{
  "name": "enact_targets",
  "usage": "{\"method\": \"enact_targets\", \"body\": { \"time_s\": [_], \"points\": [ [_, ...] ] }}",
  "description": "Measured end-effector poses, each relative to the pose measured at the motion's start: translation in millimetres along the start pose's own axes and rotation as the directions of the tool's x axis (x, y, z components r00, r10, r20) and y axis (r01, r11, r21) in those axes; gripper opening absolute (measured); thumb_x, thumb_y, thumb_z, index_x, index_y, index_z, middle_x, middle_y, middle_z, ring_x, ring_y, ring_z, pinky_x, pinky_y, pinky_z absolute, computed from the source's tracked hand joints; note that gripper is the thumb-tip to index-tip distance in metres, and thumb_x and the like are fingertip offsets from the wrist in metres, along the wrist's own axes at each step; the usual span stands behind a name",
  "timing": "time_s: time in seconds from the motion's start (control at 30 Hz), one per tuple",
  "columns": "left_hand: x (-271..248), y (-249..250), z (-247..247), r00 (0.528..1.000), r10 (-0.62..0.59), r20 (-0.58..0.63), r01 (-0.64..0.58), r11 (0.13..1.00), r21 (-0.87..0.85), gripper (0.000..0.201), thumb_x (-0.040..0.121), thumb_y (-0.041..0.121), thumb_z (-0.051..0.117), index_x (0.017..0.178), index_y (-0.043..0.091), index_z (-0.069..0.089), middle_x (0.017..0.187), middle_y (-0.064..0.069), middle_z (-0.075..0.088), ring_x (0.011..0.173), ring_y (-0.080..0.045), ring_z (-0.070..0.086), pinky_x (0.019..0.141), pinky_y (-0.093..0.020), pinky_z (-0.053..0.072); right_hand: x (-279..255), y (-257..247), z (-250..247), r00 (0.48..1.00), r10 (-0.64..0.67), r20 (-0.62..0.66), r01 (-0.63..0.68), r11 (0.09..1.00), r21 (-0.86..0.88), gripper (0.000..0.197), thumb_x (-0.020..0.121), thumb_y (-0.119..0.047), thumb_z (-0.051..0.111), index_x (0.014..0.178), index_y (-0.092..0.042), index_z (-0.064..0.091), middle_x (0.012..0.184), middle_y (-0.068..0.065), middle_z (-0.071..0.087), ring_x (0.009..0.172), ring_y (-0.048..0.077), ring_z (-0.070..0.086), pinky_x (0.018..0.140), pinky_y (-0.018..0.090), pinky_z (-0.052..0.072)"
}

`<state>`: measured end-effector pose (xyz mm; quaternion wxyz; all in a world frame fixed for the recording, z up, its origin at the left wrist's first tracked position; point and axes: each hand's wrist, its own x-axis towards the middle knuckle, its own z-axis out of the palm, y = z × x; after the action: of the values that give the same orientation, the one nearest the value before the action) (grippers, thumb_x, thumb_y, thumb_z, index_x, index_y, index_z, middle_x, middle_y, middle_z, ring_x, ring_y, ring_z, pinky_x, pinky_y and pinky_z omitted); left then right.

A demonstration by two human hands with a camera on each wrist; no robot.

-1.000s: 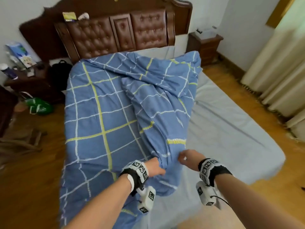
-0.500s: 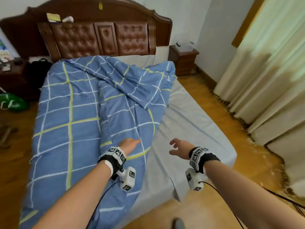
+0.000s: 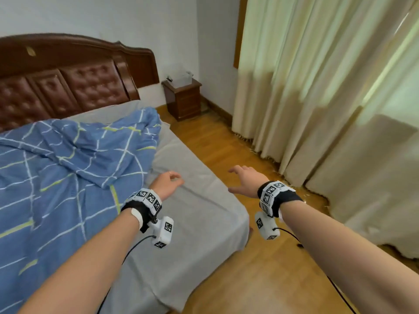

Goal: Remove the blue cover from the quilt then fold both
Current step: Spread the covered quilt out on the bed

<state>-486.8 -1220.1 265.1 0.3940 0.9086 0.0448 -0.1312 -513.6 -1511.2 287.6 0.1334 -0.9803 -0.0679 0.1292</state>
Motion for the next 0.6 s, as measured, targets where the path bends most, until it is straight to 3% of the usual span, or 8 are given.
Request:
{"method": "enact_targets", "body": {
  "time_s": [0.13,0.23,0.37,0.47,0.6],
  "points": [
    [61,91,69,0.991,0.112,0.075,-0.121,0.985,0.122,0.028,0.086,0.033,0.067,0.113,0.023,0.066,0.105,0.000,0.061,0.106,-0.015,0.057,0.092,-0.029,0.044,19,102,-23,0.997,0.032,-0.065,-0.032,0.999,-0.007,0.070,0.084,-0.055,0.064,0.144,-0.032,0.036,0.139,0.004,0.049,0.124,0.025,0.047,0.096,0.040,0.046],
    [115,142,119,0.974,0.164,0.156,-0.196,0.957,0.213,0.032,0.086,0.039,0.063,0.117,0.031,0.063,0.116,0.007,0.055,0.111,-0.013,0.054,0.095,-0.032,0.044,46,174,-29,0.997,0.052,-0.056,-0.053,0.998,-0.015,0.070,0.085,-0.055,0.063,0.144,-0.033,0.034,0.142,0.003,0.046,0.127,0.024,0.045,0.101,0.040,0.044],
    [207,185,177,0.950,0.212,0.229,-0.281,0.900,0.334,0.037,0.086,0.045,0.060,0.121,0.035,0.059,0.132,0.005,0.051,0.114,-0.015,0.055,0.100,-0.039,0.046,111,271,-49,0.996,0.090,-0.021,-0.091,0.995,-0.044,0.071,0.086,-0.054,0.062,0.146,-0.034,0.030,0.148,0.001,0.041,0.131,0.023,0.043,0.105,0.041,0.041],
    [284,212,208,0.952,0.185,0.243,-0.271,0.879,0.391,0.039,0.088,0.043,0.059,0.125,0.032,0.058,0.134,0.002,0.052,0.117,-0.016,0.053,0.099,-0.036,0.045,178,340,-73,0.993,0.113,0.029,-0.111,0.992,-0.064,0.072,0.086,-0.054,0.062,0.147,-0.033,0.030,0.149,0.001,0.039,0.131,0.022,0.043,0.105,0.040,0.042],
    [376,249,217,0.969,0.076,0.234,-0.169,0.896,0.412,0.038,0.090,0.044,0.058,0.125,0.030,0.058,0.135,0.001,0.053,0.118,-0.017,0.053,0.098,-0.036,0.045,282,398,-115,0.989,0.077,0.124,-0.063,0.992,-0.114,0.073,0.086,-0.053,0.061,0.148,-0.031,0.029,0.147,0.002,0.041,0.131,0.024,0.043,0.106,0.041,0.042]
  ]
}}
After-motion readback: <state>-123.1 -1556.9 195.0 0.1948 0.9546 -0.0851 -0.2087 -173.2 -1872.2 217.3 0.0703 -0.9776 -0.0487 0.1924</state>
